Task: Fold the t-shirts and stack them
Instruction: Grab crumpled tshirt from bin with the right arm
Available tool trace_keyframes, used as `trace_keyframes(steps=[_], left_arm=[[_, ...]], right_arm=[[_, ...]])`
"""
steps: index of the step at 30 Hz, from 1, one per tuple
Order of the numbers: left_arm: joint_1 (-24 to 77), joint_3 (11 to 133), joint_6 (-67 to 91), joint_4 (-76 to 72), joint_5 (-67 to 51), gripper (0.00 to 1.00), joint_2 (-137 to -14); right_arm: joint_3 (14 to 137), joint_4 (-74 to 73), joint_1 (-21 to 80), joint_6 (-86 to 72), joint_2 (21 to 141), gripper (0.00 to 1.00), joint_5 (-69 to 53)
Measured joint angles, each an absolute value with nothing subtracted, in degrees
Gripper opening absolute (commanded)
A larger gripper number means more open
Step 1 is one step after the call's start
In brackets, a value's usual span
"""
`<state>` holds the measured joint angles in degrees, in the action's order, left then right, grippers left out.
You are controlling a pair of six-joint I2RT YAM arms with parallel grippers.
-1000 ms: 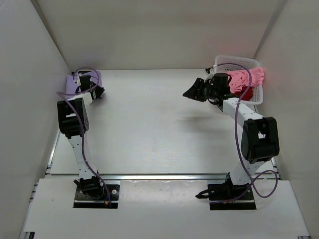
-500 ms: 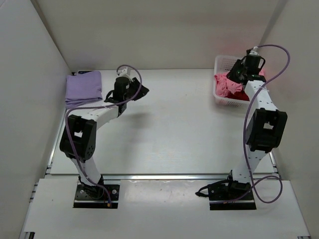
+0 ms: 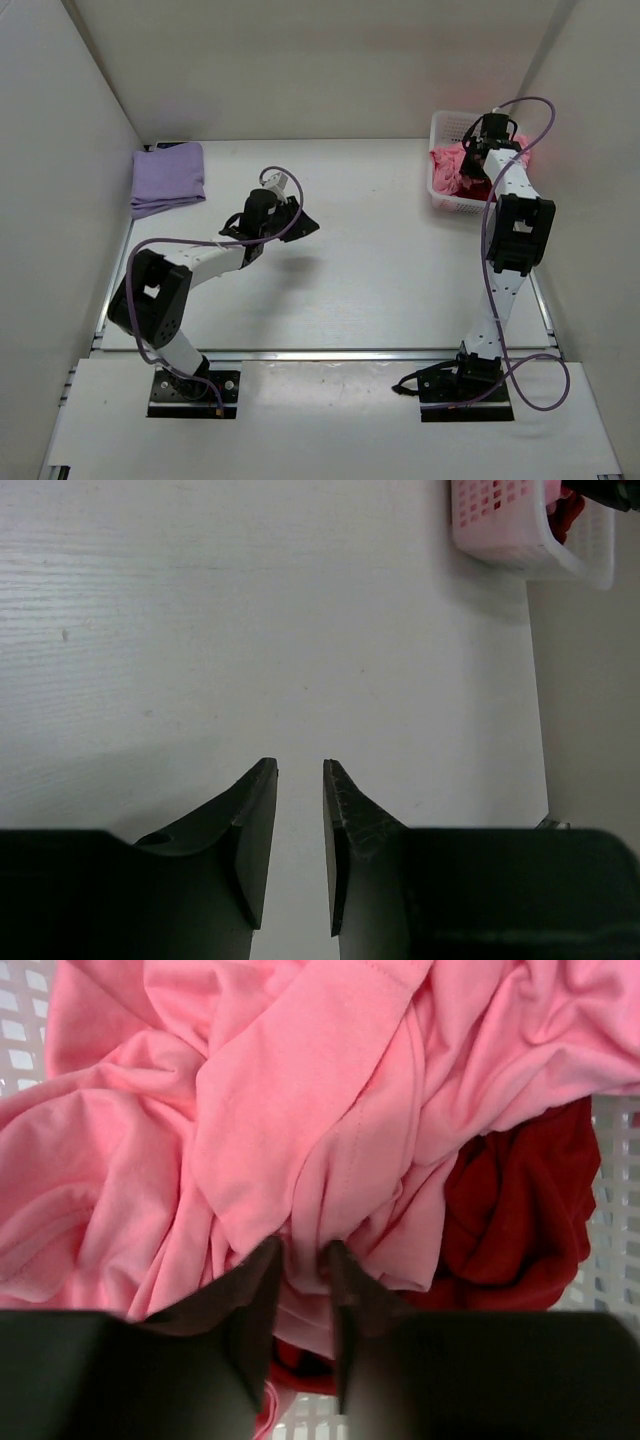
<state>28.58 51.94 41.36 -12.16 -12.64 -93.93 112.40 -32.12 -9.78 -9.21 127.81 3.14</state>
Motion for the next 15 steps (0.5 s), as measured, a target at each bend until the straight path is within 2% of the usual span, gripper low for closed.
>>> trace_keyframes(steps=[1,2,3,10,15], left_arm=[[28.5,51.0,41.5,-12.4,-13.0,0.36,-92.9],[28.4,50.5,41.6,-12.6,-13.0,0.37,-92.2],[28.4,50.0,41.6,-12.7,-13.1,0.37,-91.6],[28.6,47.7,41.9,-13.8,-14.2,0.37,-89.7],[28.0,47.3,42.8,-14.6,-15.6,0.36,-89.5]], right_arm=[[112.6,-32.5,-9.8,-9.2,127.8,0.09,2.9],[112.6,-32.7,-9.8,-9.1,127.8,0.02,2.8],[112.6,-32.6,-9.8,-9.4,127.8,0.0,2.8],[109.5,-31.2,-9.0,-10.5,121.4,0.0,3.9],[106.0,-26.4,-8.6,-10.9,104.8,0.0,2.6]])
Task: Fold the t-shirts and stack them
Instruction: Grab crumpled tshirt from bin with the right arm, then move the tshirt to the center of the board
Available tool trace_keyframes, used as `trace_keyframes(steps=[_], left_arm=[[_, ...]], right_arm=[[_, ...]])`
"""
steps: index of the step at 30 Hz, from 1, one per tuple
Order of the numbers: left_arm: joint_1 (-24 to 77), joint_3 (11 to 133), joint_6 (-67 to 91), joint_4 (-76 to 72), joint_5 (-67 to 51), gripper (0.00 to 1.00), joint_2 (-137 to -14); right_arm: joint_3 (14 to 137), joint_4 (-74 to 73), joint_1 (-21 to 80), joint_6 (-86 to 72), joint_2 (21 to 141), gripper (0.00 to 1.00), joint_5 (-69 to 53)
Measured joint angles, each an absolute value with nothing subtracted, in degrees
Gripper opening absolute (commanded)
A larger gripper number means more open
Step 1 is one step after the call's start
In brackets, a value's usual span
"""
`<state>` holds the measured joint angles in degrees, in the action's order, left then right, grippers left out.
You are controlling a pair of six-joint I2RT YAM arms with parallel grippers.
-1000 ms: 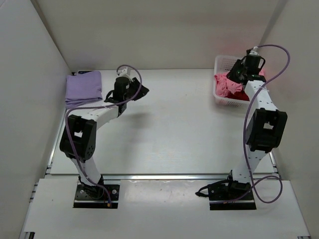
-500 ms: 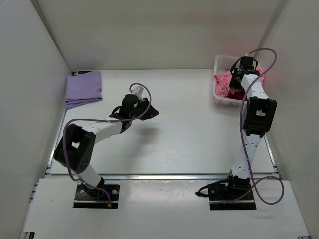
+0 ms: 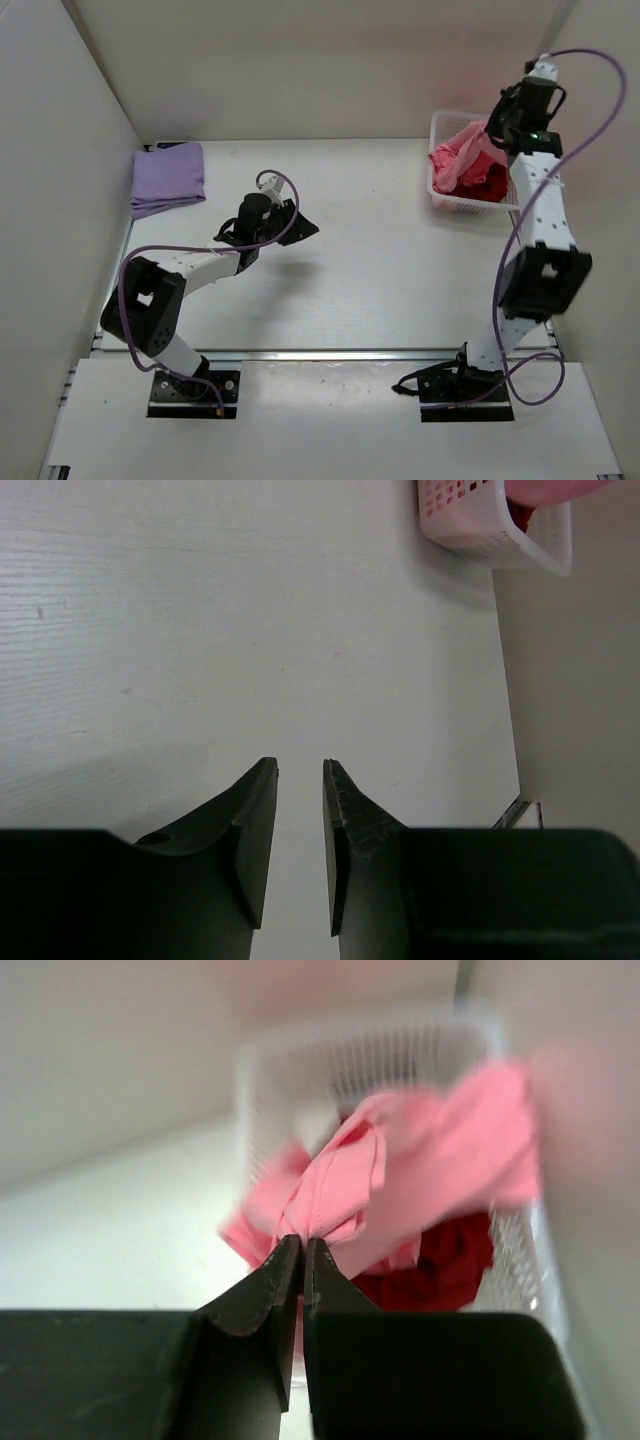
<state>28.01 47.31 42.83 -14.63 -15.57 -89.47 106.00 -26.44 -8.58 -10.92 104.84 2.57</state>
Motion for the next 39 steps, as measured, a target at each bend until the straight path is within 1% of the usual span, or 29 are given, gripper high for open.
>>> trace_keyframes(steps=[5,9,11,13,16,18,19,21,24,26,28,30,31,32,33,34,35,38,39], left_arm=[[25.3,47.1,44.6,-15.2,-16.9,0.37,-89.1],[21.3,45.4,46.3,-15.9,-17.4,0.38,-86.5],[19.2,44.6,47.0,-15.9,-17.5,0.38,-85.1],[17.0,44.3,47.4,-15.9,-17.5,0.38,-83.8],[13.1,43.5,48.4,-16.2,-18.2,0.38,-81.4],[9.8,42.4,49.6,-16.5,-18.9,0.38,-79.1],[8.2,41.6,50.1,-16.9,-19.2,0.37,-78.0],[4.6,40.1,51.1,-17.2,-19.5,0.39,-75.6],[0.6,39.3,51.0,-16.2,-18.7,0.4,-73.0],[-0.1,39.6,50.1,-15.0,-18.4,0.4,-72.2],[0.3,40.1,49.3,-13.9,-18.3,0.4,-72.3],[1.4,40.2,48.2,-13.1,-18.0,0.4,-72.6],[2.2,40.2,47.7,-12.4,-17.6,0.4,-72.9],[3.0,40.2,47.2,-11.8,-17.3,0.4,-73.2],[3.6,40.2,46.9,-11.2,-17.1,0.4,-73.5],[4.3,40.2,46.6,-10.7,-16.9,0.39,-73.9],[4.8,40.1,46.4,-10.4,-16.9,0.39,-74.3],[6.9,38.9,45.5,-9.4,-15.9,0.38,-74.7],[7.9,38.0,45.0,-9.0,-15.4,0.38,-74.7]], right_arm=[[102.2,-17.3,-5.3,-11.8,83.5,0.0,-3.5],[102.6,-9.1,5.7,-11.7,73.2,0.0,-10.8],[103.9,-6.9,11.5,-11.5,71.8,0.0,-14.9],[106.3,-5.6,14.8,-11.6,71.8,0.0,-18.7],[109.3,-4.5,16.6,-12.5,73.1,0.0,-22.9],[109.1,-3.1,15.7,-14.2,74.3,0.0,-26.0],[107.3,-1.2,14.1,-15.8,74.7,0.0,-28.1],[100.6,3.3,9.7,-20.9,74.7,0.0,-32.4],[85.6,12.0,5.6,-28.4,75.9,0.0,-35.2],[76.0,15.4,4.9,-32.6,79.4,0.0,-34.9],[67.8,17.3,4.3,-35.9,85.3,0.06,-33.8],[57.2,16.8,3.6,-38.7,89.4,0.19,-32.6],[53.2,15.0,3.0,-39.4,90.1,0.22,-31.9],[49.8,12.0,2.5,-39.4,90.4,0.27,-30.8],[48.2,8.9,2.4,-38.6,90.0,0.31,-28.8],[48.1,5.8,2.4,-37.3,89.0,0.34,-25.7],[49.0,3.6,3.2,-35.2,87.7,0.32,-22.8],[57.5,-1.3,8.5,-26.7,85.9,0.15,-17.8],[61.6,-2.0,10.7,-24.3,86.6,0.01,-17.6]])
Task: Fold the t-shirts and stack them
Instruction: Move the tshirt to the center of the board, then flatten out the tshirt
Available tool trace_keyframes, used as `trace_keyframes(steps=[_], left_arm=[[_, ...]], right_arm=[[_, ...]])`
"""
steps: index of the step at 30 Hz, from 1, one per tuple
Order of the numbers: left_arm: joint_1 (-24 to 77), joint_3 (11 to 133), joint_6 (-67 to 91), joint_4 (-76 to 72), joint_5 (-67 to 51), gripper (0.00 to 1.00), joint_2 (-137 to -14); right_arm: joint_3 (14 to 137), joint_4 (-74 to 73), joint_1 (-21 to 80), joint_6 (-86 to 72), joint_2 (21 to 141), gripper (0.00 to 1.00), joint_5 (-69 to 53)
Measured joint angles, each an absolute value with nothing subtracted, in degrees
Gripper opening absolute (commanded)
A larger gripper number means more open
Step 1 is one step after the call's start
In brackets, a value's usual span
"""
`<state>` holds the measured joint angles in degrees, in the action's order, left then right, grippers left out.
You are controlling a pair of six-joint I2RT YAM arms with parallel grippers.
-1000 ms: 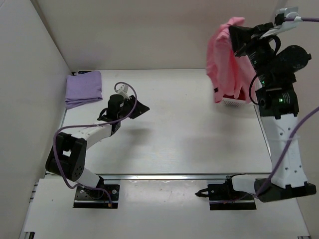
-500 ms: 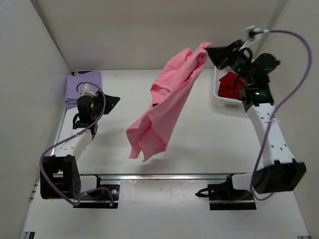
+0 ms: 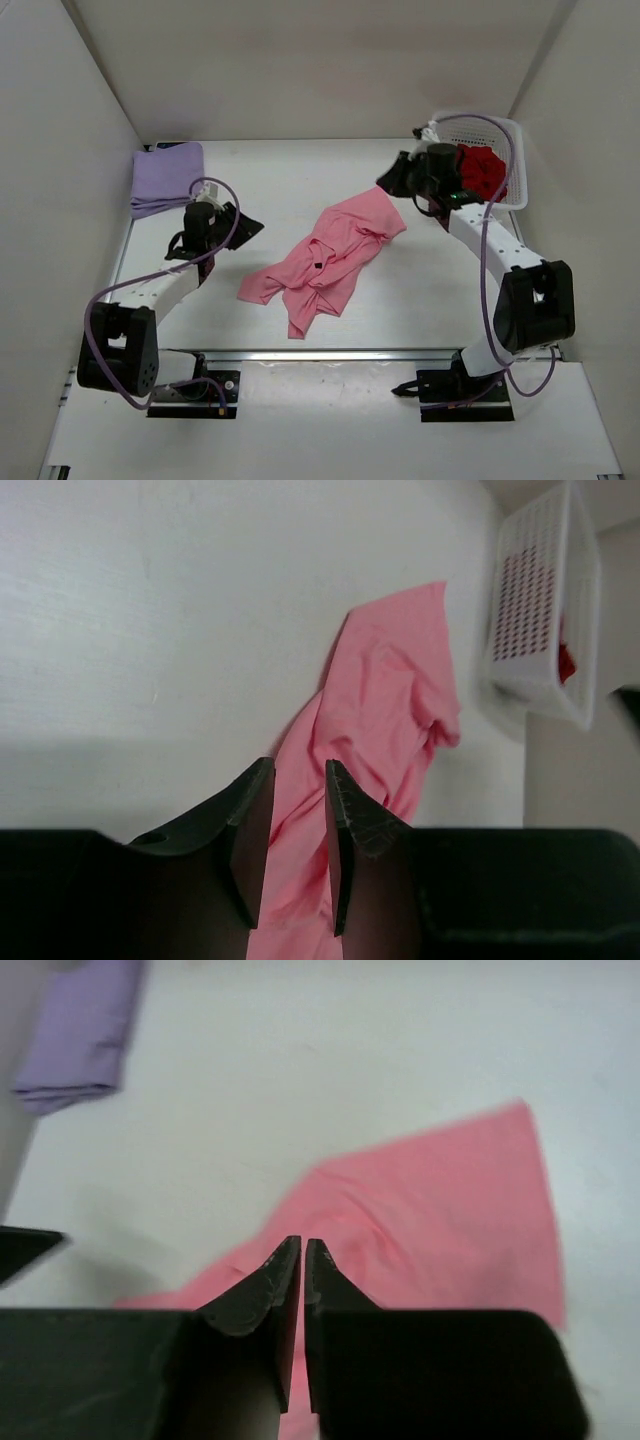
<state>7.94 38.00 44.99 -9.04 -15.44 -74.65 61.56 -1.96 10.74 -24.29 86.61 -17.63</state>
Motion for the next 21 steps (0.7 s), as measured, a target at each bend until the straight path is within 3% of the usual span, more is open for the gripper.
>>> trace_keyframes(steps=[6,9,14,21], left_arm=[[14.1,32.0,41.3,-2.7,-12.0,0.39,-71.2],[11.1,27.5,41.3,-0.2,-11.1,0.41,-65.5],[6.1,29.8,43.2,2.4,-9.5,0.45,-64.3],[-1.8,46.7,48.1,-2.1,-15.7,0.46,-68.7]], right_arm=[[76.4,-3.3,19.9,-14.1,96.7,0.01,-27.8],[79.0,-9.1,24.4,-6.5,103.1,0.02,-30.1],[83.7,-18.1,36.1,2.6,111.5,0.22,-31.3],[86.1,-18.0,44.9,4.9,115.3,0.39,-32.4]])
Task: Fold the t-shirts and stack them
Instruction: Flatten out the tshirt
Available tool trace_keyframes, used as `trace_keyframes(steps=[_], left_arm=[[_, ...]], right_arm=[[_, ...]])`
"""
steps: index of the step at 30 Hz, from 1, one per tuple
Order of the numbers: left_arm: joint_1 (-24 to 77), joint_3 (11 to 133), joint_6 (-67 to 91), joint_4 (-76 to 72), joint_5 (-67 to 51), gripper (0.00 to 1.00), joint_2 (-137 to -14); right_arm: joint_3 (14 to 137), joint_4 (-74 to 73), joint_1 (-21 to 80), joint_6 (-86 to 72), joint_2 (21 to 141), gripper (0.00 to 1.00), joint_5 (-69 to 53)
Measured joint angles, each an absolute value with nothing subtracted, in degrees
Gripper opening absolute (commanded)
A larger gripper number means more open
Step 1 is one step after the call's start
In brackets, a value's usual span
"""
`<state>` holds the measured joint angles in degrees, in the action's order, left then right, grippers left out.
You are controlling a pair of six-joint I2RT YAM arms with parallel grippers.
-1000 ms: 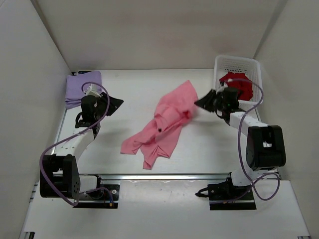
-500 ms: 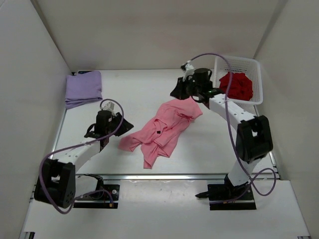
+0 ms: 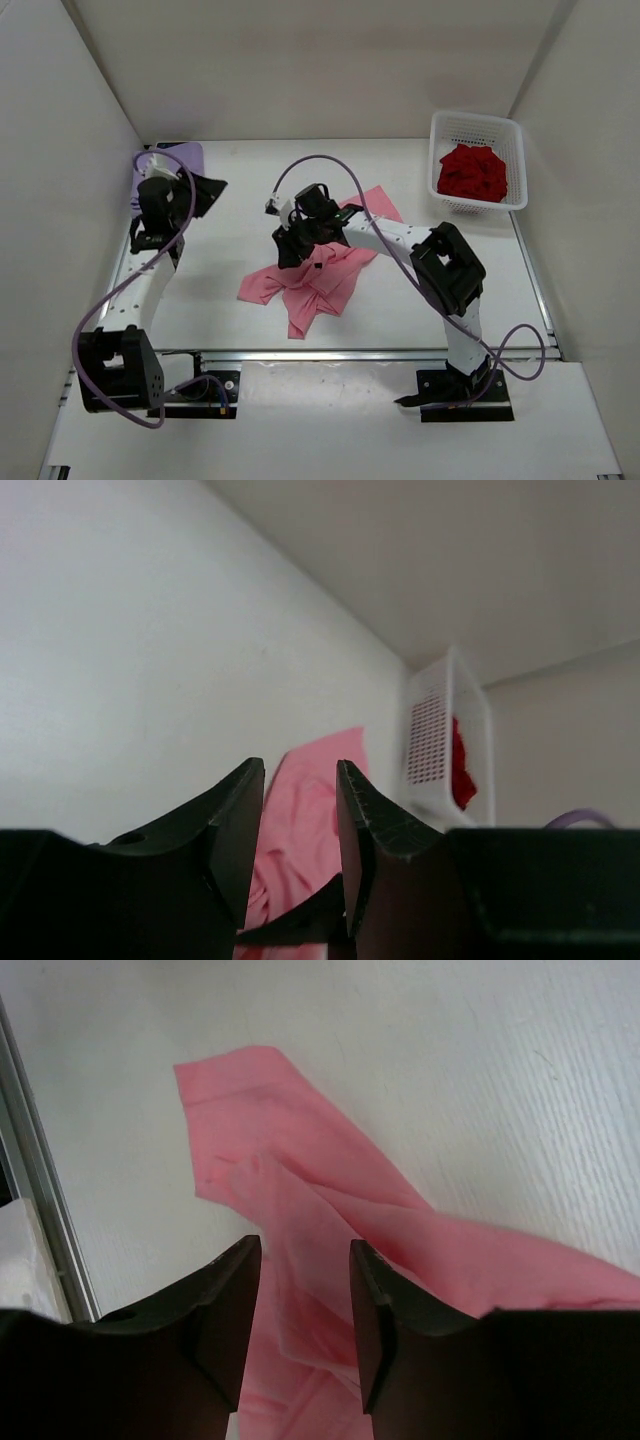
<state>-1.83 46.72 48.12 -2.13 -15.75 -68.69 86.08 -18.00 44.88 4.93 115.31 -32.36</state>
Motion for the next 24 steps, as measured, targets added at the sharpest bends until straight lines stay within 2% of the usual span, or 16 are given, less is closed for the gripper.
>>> trace_keyframes(steps=[5,10,14,20,22,23,24], left_arm=[[-6.7,51.7,53.5,-9.5,-23.2,0.44,-73.0],[-9.1,52.7,55.9,-9.6,-27.5,0.44,-77.6],[-6.1,52.4,52.9,-7.2,-26.5,0.46,-75.2],[-7.1,48.1,51.4,-7.1,-26.2,0.45,-69.1],[-7.5,48.1,51.0,-7.2,-25.4,0.45,-69.1],[-7.2,48.0,50.9,-7.3,-25.4,0.46,-69.1],[-6.7,47.8,50.8,-7.5,-25.4,0.46,-69.1]], right_arm=[[86.7,-14.5,50.5,5.1,117.3,0.44,-28.8],[90.4,-14.7,55.9,6.6,121.9,0.52,-21.5],[87.7,-13.2,55.5,7.2,121.0,0.59,-15.6],[83.4,-12.4,52.1,9.4,118.1,0.59,-11.4],[83.6,-13.0,52.5,10.7,118.2,0.54,-10.6],[83.9,-13.3,52.8,10.8,118.3,0.41,-10.6],[84.5,-13.7,53.1,11.0,118.7,0.22,-11.0]])
